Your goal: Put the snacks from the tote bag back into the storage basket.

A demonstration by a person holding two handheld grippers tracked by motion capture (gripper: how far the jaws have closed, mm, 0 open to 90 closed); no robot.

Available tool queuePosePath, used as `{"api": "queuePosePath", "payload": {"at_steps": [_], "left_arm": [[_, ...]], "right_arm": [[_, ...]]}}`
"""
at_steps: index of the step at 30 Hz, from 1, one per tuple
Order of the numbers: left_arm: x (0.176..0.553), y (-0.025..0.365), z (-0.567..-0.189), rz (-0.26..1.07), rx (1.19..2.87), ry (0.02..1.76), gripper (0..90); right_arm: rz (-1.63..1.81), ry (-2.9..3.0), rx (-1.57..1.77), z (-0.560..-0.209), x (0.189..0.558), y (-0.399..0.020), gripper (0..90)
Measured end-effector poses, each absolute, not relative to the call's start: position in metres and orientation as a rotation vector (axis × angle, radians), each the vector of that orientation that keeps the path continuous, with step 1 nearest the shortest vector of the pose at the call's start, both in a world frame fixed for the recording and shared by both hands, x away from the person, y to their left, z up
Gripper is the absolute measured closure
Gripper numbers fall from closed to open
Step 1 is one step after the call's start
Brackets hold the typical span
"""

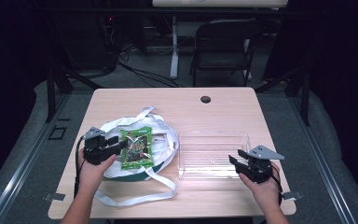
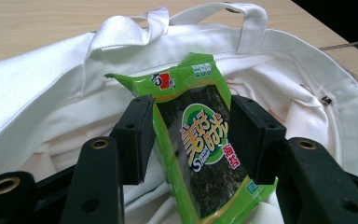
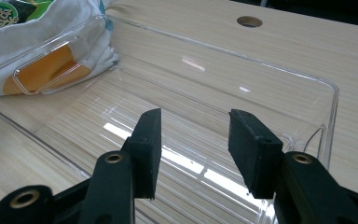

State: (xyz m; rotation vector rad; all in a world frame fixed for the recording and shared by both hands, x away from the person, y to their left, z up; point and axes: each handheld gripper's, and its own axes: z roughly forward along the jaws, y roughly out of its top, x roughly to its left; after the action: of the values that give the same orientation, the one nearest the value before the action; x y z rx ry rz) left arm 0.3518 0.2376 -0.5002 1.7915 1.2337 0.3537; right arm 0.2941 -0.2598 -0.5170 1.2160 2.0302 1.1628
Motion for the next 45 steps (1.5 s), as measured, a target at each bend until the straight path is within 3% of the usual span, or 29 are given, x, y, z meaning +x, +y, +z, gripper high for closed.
{"api": "queuePosePath", "payload": {"at_steps": [45], "left_arm": [[0.374,0.241,-0.501,0.13,1.788,1.406,38.9]], "right_arm": [[1.169,2.021,1.183,-0.516,0.292,-0.256,54.2]]}}
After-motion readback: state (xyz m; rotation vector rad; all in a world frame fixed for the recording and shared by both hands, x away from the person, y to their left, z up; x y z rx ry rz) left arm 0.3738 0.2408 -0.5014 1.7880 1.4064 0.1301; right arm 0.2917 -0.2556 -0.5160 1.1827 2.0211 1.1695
